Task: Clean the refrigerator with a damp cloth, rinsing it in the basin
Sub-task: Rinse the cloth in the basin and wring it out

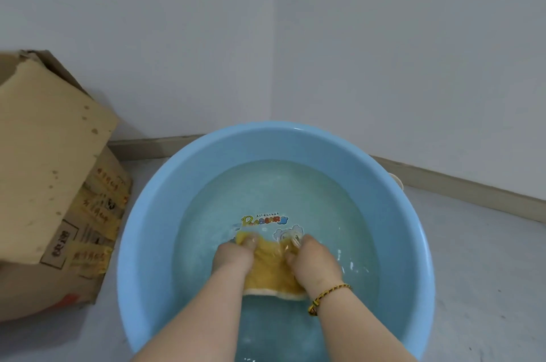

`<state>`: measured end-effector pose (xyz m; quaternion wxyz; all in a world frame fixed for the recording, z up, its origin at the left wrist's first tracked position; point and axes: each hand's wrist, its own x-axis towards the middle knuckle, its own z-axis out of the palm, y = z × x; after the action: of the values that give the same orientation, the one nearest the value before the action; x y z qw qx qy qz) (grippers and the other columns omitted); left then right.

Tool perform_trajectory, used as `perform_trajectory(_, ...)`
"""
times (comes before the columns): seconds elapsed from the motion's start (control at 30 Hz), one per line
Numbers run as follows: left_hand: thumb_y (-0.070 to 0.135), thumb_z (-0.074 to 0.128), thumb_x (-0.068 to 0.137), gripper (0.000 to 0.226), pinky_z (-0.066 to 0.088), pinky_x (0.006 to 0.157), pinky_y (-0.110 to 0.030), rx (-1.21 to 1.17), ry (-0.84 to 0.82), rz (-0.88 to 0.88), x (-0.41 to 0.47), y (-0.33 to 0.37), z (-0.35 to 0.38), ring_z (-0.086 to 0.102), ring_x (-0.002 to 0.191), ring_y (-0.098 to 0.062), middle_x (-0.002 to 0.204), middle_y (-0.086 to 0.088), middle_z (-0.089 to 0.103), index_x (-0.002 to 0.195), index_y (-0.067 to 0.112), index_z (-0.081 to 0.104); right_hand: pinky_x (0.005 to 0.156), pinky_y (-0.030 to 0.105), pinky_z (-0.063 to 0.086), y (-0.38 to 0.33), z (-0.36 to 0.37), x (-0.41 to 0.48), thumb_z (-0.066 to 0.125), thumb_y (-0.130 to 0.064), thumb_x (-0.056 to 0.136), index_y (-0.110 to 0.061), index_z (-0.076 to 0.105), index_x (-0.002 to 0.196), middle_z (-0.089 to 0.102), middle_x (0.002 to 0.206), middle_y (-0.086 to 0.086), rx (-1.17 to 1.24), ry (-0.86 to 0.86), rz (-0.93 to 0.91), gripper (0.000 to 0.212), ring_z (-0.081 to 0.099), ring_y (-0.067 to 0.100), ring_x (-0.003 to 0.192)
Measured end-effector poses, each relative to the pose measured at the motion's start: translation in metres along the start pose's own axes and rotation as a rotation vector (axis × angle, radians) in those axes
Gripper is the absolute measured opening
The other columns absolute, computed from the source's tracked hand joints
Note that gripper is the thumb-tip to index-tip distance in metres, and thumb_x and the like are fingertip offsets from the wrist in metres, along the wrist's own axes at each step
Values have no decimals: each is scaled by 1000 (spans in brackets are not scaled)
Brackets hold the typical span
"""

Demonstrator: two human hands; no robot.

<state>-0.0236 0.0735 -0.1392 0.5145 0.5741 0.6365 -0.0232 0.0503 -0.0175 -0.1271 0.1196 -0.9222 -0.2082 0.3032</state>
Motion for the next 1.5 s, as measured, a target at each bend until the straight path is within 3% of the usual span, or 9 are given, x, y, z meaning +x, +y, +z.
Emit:
perform_trajectory(0.13, 46, 52, 86, 61, 45, 96, -42, -396, -78, -101, -5, 8, 0, 55, 108, -35, 120, -17, 56, 123, -1, 49, 79, 29, 46, 2, -12, 2, 52, -21, 89, -14, 54, 90, 57, 82, 2, 456, -8, -6, 7, 54, 21, 84)
perform_trajectory(0.27, 47, 50, 87, 59, 42, 99, -42, -524, 5, 1, -22, 22, -4, 52, 114, -34, 125, -18, 55, 122, 0, 50, 71, 29, 46, -15, -27, -18, 61, -20, 85, -19, 50, 68, 56, 67, 0, 850, 88, -87, 21, 55, 18, 71)
perform_trajectory(0.47, 41, 48, 89, 37, 48, 91, -48, -723, 8, 196, -63, 23, -6, 62, 88, -31, 74, -9, 62, 65, 15, 57, 64, 30, 35, -43, -20, -65, 52, -50, 84, -20, 31, 62, 45, 59, -4, 627, 307, -350, 42, 46, 22, 68)
perform_trajectory(0.6, 37, 42, 93, 41, 47, 89, -39, -622, 71, 298, -79, 22, -4, 60, 97, -32, 90, -15, 65, 79, 4, 62, 77, 33, 41, -38, -21, -45, 44, -39, 92, -21, 41, 68, 63, 88, 11, 614, 259, -274, 31, 57, 29, 91)
perform_trajectory(0.67, 39, 42, 93, 43, 46, 90, -39, -615, 67, 303, -85, 22, -5, 59, 99, -32, 99, -19, 64, 86, 1, 62, 73, 31, 39, -34, -23, -45, 44, -35, 93, -21, 41, 64, 58, 78, 6, 652, 250, -252, 33, 55, 25, 84)
perform_trajectory(0.83, 33, 43, 94, 40, 42, 59, -29, -809, -69, 219, -80, 23, -15, 54, 68, -24, 67, -6, 56, 62, 10, 52, 62, 33, 34, -36, -15, -84, 45, -40, 90, -20, 30, 60, 43, 60, 0, 533, 417, -441, 40, 44, 26, 67)
perform_trajectory(0.97, 37, 43, 92, 38, 47, 75, -33, -689, -140, 315, -99, 30, -8, 58, 75, -24, 75, -8, 59, 65, 13, 53, 66, 33, 37, -30, -41, -59, 46, -31, 94, -19, 39, 58, 44, 59, -1, 627, 389, -340, 38, 45, 21, 70)
perform_trajectory(1.27, 34, 44, 93, 40, 47, 65, -23, -781, -146, 214, -100, 18, -13, 54, 67, -23, 74, -10, 60, 61, 11, 51, 62, 32, 31, -33, -19, -96, 46, -40, 90, -19, 28, 58, 38, 57, -1, 493, 525, -333, 42, 39, 25, 67)
perform_trajectory(1.5, 49, 46, 88, 36, 51, 78, -35, -853, -377, 166, -124, 11, -22, 60, 75, -19, 80, -3, 63, 78, 16, 57, 51, 29, 29, -11, -49, -64, 49, -31, 92, -16, 38, 58, 41, 56, -1, 631, 339, -122, 39, 40, 17, 57)
